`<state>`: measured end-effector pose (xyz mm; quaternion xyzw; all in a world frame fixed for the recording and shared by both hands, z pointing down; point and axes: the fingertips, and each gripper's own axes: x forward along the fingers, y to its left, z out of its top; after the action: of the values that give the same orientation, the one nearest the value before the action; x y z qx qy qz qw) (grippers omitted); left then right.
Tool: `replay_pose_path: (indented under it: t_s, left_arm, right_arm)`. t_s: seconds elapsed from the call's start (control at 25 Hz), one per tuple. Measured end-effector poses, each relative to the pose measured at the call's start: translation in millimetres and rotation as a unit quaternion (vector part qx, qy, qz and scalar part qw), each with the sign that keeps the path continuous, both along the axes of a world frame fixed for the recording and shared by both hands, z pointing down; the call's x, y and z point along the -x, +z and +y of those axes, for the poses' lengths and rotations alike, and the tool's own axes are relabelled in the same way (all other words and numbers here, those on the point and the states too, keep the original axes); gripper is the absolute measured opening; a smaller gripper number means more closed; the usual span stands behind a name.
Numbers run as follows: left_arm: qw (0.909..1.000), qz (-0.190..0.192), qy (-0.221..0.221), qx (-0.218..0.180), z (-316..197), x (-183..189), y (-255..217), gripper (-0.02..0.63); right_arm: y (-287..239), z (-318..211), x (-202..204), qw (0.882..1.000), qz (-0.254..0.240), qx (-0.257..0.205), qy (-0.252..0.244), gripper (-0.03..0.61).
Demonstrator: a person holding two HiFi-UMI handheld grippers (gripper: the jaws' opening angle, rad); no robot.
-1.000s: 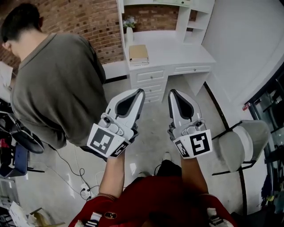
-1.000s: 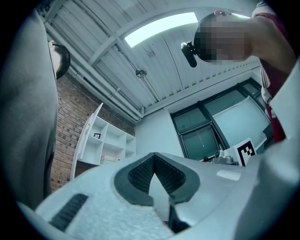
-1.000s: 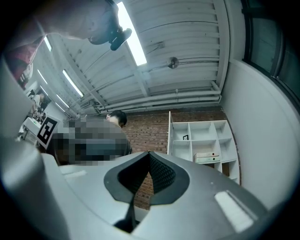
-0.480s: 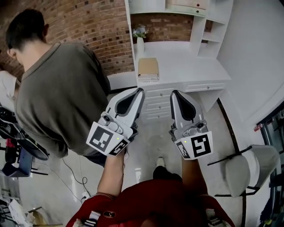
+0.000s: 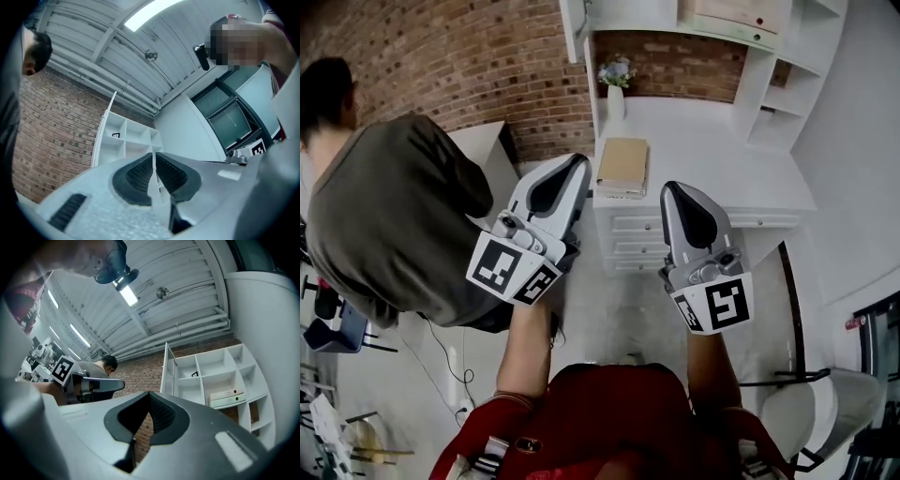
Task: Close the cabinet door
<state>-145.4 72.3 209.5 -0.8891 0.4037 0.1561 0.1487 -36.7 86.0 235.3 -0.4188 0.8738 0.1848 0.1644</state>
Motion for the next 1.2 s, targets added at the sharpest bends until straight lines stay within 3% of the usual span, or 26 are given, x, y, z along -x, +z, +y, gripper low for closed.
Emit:
replay_pose_path:
  t_s: [0.36,0.64,0.96,1.2]
  left_arm:
    - [0.9988,-0.007,-0.042,0.025,-93,20,0,0.072]
    - [0.9981,0.008,-0.057,0.02,-191,60,-11,0.129]
    - [0.9991,0.012,-0.038,0.012,-305,80,-23,0.149]
    - [1.0,0.005,-0.006,-0.003,-349,82,-23,0.143]
  right_arm:
    - [8,-77,6,0.999,-0.002,0.024,-0.027,0.012]
    - [10,-151,19,0.999,0.018,0.026,-0.008,0.012]
    - [11,-239,28,0.999,0.032,0.024,0.024,0.012]
    - [20,-286,32,0.998,0.034,0.022,0.053,0.012]
